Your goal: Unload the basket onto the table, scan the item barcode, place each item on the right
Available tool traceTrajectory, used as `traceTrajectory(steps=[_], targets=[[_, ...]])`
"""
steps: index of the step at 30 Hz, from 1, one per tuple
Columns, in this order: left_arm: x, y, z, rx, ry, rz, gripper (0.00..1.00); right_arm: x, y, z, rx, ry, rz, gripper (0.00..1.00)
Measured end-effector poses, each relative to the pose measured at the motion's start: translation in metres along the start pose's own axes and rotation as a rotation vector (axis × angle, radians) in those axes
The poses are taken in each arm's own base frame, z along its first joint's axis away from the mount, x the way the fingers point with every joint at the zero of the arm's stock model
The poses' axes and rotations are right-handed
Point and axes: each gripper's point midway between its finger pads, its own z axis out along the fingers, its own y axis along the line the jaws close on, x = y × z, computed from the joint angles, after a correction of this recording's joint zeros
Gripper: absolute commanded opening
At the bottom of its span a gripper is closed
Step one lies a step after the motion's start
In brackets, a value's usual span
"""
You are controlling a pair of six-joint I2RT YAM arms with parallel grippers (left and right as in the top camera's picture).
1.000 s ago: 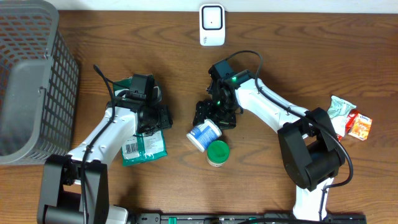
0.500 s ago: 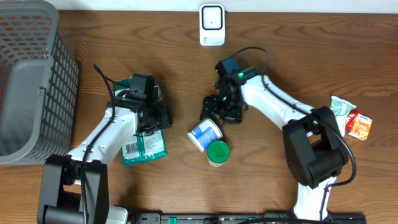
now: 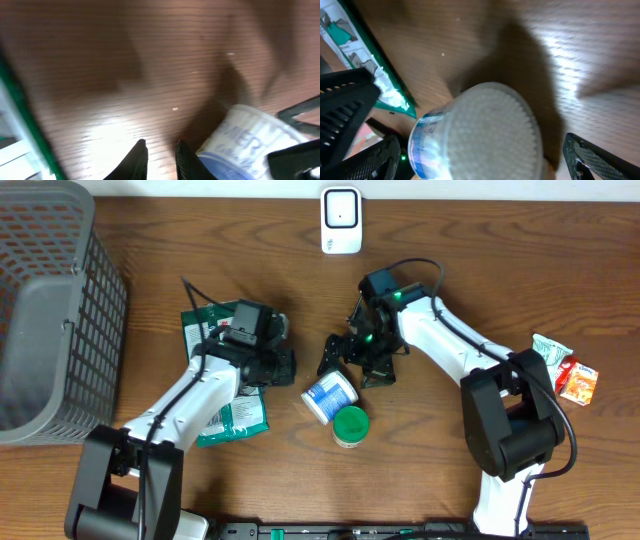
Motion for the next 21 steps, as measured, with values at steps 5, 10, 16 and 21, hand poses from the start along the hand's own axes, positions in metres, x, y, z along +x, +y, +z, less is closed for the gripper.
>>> traceTrajectory(steps=[5, 10, 16, 21], targets=[[0.0, -0.002, 0.002, 0.002, 0.002, 0.008, 0.2, -0.005, 0.011, 0.009, -0.027, -0.03, -0.008, 0.99], [0.003, 0.01, 0.002, -0.063, 0.007, 0.001, 0.21, -0.034, 0.038, 0.011, -0.111, -0.157, -0.094, 0.97], [0.007, 0.025, 0.001, -0.145, 0.017, -0.006, 0.21, -0.056, 0.06, 0.003, -0.183, -0.253, -0.129, 0.99], [0.008, 0.033, -0.001, -0.19, 0.014, -0.008, 0.21, -0.038, 0.031, 0.008, -0.086, -0.174, -0.018, 0.99]])
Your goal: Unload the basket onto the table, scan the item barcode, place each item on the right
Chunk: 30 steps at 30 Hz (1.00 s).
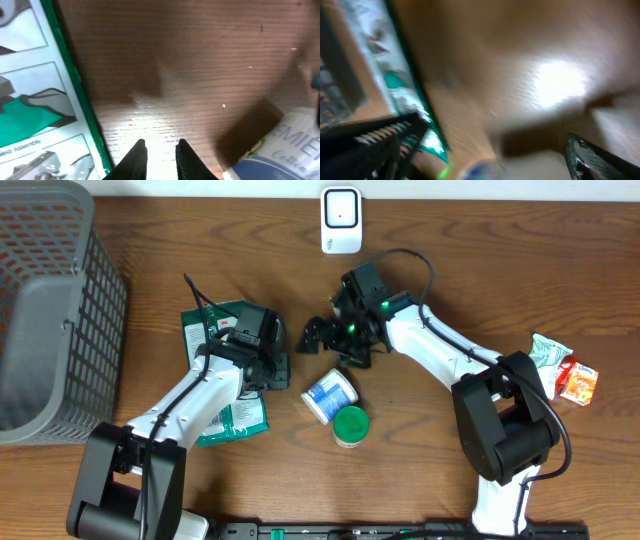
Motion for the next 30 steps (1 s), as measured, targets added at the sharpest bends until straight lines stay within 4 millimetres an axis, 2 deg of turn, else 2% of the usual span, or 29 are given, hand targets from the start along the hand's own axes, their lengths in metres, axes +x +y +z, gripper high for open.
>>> traceTrajectory(steps=[6, 10, 16, 25, 30], targets=[[-0.012, -0.002, 0.0, 0.002, -0.051, 0.006, 0.21, 0.014, -0.049, -0.022, 0.107, 0.088, 0.176, 0.99], [-0.019, -0.004, -0.001, 0.012, -0.08, 0.01, 0.21, 0.02, -0.066, -0.036, 0.113, 0.135, 0.246, 0.99], [-0.023, -0.005, -0.001, 0.017, -0.094, 0.012, 0.21, 0.026, -0.056, -0.034, 0.051, 0.175, 0.246, 0.99], [-0.022, -0.005, -0.001, 0.016, -0.093, 0.012, 0.21, 0.035, -0.026, 0.0, -0.006, 0.159, 0.206, 0.99], [-0.021, -0.004, -0.001, 0.013, -0.085, 0.011, 0.21, 0.014, -0.003, 0.009, -0.09, 0.071, 0.127, 0.99]])
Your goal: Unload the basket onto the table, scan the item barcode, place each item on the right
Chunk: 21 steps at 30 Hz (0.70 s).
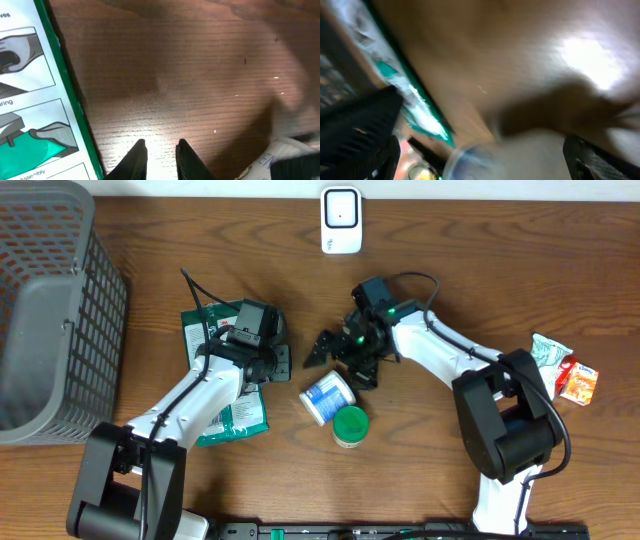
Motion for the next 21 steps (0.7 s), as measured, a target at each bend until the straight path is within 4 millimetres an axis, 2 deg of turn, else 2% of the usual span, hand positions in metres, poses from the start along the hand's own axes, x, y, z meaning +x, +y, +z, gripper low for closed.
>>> traceTrajectory(steps=[4, 7, 12, 19, 21], targets=[[0.003, 0.001, 0.0, -0.005, 0.013, -0.002, 0.21, -0.018, 0.023, 0.0, -0.079, -0.072, -0.046, 0.99], [0.007, 0.004, 0.0, -0.018, 0.028, -0.004, 0.21, -0.022, 0.026, -0.001, -0.091, -0.085, -0.035, 0.99], [0.006, 0.005, 0.0, -0.027, 0.021, -0.003, 0.21, -0.009, 0.0, -0.001, 0.006, -0.041, 0.05, 0.99], [-0.016, -0.001, -0.001, -0.001, -0.065, 0.007, 0.21, 0.013, -0.044, -0.018, 0.137, 0.053, 0.14, 0.99], [-0.022, -0.004, -0.001, 0.008, -0.092, 0.01, 0.27, 0.016, -0.052, -0.023, 0.155, 0.07, 0.154, 0.99]])
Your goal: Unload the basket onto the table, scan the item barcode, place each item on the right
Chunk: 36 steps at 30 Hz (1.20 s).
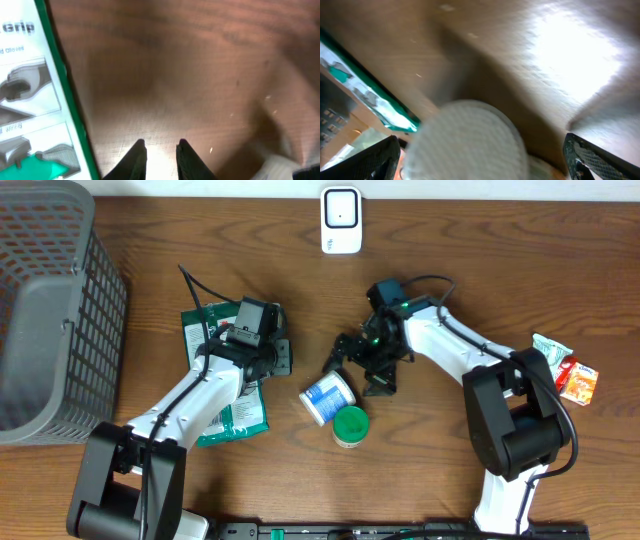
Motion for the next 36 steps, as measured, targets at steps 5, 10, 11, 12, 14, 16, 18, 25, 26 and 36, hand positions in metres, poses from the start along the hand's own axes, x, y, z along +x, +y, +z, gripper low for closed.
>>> traceTrajectory(steps=[5, 10, 11, 12, 14, 16, 18, 25, 26, 36], targets=[[-0.008, -0.003, 0.0, 0.012, -0.034, 0.003, 0.29, 0.007, 0.002, 0.001, -0.009, 0.03, -0.016, 0.99], [-0.007, -0.002, 0.0, 0.01, -0.028, 0.003, 0.31, 0.012, 0.027, 0.014, -0.052, 0.015, -0.091, 0.99], [-0.005, -0.002, 0.0, 0.008, -0.022, 0.002, 0.31, 0.014, 0.03, 0.016, -0.055, 0.014, -0.098, 0.99], [-0.004, -0.001, 0.0, 0.006, -0.016, 0.002, 0.32, 0.015, 0.035, 0.018, -0.063, 0.013, -0.104, 0.99], [0.0, 0.0, 0.0, 0.0, 0.0, 0.001, 0.33, 0.017, 0.041, 0.021, -0.074, 0.01, -0.108, 0.99], [0.003, 0.001, 0.0, -0.005, 0.011, 0.002, 0.34, 0.017, 0.044, 0.022, -0.081, 0.007, -0.1, 0.99], [0.004, 0.004, 0.0, -0.019, 0.015, 0.001, 0.35, 0.015, 0.046, 0.022, -0.09, 0.002, -0.087, 0.99], [0.009, 0.021, -0.001, -0.11, 0.026, -0.002, 0.35, 0.008, 0.065, 0.02, -0.166, -0.022, -0.112, 0.99], [0.011, 0.025, -0.002, -0.128, 0.035, -0.006, 0.36, 0.007, 0.068, 0.019, -0.176, -0.023, -0.115, 0.99], [0.017, 0.077, -0.013, -0.17, 0.099, -0.221, 0.35, 0.015, 0.103, 0.032, -0.232, -0.075, -0.238, 0.99]])
